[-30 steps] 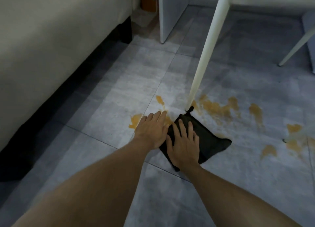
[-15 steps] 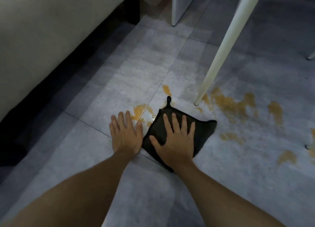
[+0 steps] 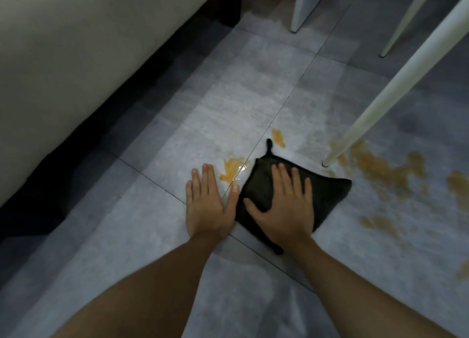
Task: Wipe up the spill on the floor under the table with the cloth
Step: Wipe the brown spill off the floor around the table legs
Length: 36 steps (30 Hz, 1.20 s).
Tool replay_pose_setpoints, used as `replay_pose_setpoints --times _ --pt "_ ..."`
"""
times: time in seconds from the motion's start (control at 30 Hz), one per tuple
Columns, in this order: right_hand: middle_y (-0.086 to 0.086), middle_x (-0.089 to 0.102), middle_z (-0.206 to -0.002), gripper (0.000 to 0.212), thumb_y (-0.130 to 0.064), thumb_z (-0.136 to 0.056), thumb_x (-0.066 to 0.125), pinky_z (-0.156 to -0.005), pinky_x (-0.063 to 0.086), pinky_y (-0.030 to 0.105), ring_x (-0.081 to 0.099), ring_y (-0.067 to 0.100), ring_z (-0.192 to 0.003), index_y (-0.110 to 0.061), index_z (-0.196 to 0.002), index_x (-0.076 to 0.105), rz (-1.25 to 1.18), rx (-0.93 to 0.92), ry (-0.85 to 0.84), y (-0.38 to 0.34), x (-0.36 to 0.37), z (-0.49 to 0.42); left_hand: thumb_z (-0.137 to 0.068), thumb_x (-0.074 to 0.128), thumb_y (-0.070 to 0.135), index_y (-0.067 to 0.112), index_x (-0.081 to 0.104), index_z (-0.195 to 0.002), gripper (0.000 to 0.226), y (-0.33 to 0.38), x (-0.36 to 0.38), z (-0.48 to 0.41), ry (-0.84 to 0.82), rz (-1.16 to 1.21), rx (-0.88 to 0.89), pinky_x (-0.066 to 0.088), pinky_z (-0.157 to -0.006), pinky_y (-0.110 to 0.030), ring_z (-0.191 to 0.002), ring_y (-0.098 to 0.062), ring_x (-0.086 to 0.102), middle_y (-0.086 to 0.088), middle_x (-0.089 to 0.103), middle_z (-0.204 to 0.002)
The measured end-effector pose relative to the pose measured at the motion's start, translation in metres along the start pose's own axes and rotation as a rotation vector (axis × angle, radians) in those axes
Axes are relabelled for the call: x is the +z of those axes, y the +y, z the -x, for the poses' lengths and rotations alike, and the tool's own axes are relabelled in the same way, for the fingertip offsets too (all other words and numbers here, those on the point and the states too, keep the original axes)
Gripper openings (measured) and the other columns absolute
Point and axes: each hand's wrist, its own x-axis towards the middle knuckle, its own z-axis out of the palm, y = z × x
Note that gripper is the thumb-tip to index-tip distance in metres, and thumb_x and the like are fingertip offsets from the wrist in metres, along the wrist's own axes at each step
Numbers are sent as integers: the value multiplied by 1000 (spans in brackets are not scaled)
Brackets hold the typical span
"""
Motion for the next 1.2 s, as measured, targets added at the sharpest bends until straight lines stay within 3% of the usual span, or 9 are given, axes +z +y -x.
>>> replay_pose_setpoints --times 0.17,0.3,0.4,0.5,0.63,0.77,0.87,1.07,1.2 --pt "10 22 -167 107 -85 -80 32 -122 4 60 14 39 -152 -15 -160 16 62 250 -85 -17 5 -90 -94 6 73 10 10 -161 91 3 0 -3 12 0 -13 1 -126 -41 -157 -22 -1 -4 11 -169" --pt "4 21 -168 94 -79 -85 25 -122 3 57 12 35 -154 -23 -161 16 69 -42 -170 -76 24 -89 -93 6 75 9 14 -160 95 2 -2 -2 28 113 -19 4 -126 -41 -156 -20 4 -7 16 -168" --pt "6 29 -165 88 -75 -88 23 -123 6 56 20 34 -152 -23 -159 27 5 -198 -152 -62 18 -52 -90 7 78 8 11 -160 99 1 -3 -3 34 147 -40 6 -126 -41 -156 -19 6 -10 16 -168" --pt "6 27 -166 91 -81 -88 31 -123 4 56 18 34 -153 -25 -159 26 50 -145 -136 -33 13 -54 -89 6 80 11 7 -161 100 1 -3 -4 17 91 -22 5 -126 -44 -157 -19 0 -8 8 -170" --pt "4 15 -169 95 -83 -86 22 -121 -3 60 7 36 -154 -26 -161 13 98 63 -150 -54 21 -92 -89 2 79 16 5 -162 97 2 -3 -5 -13 28 2 -2 -126 -44 -156 -22 -6 -4 5 -170" --pt "5 21 -168 87 -77 -91 23 -122 0 59 12 35 -154 -26 -161 17 90 -58 -140 -69 22 -70 -93 7 74 18 14 -161 88 3 -2 -4 32 73 10 3 -126 -46 -156 -25 3 -5 18 -168" --pt "5 26 -166 85 -76 -91 30 -123 2 57 16 34 -153 -27 -160 23 64 -116 -120 -38 15 -49 -93 4 74 19 9 -162 88 2 -2 -5 -7 32 12 1 -126 -45 -156 -24 -2 0 12 -169" --pt "5 19 -168 99 -87 -82 25 -122 0 59 11 37 -154 -27 -160 17 108 112 -140 -20 11 -107 -93 1 73 23 6 -162 85 1 -1 -5 -22 -13 17 0 -126 -45 -156 -26 -3 4 8 -170" --pt "5 30 -165 85 -74 -88 36 -122 6 58 21 36 -151 -28 -158 28 47 -140 -127 -46 12 -57 -92 6 74 17 15 -161 90 2 -4 -4 5 71 17 2 -126 -45 -156 -25 1 3 17 -168"
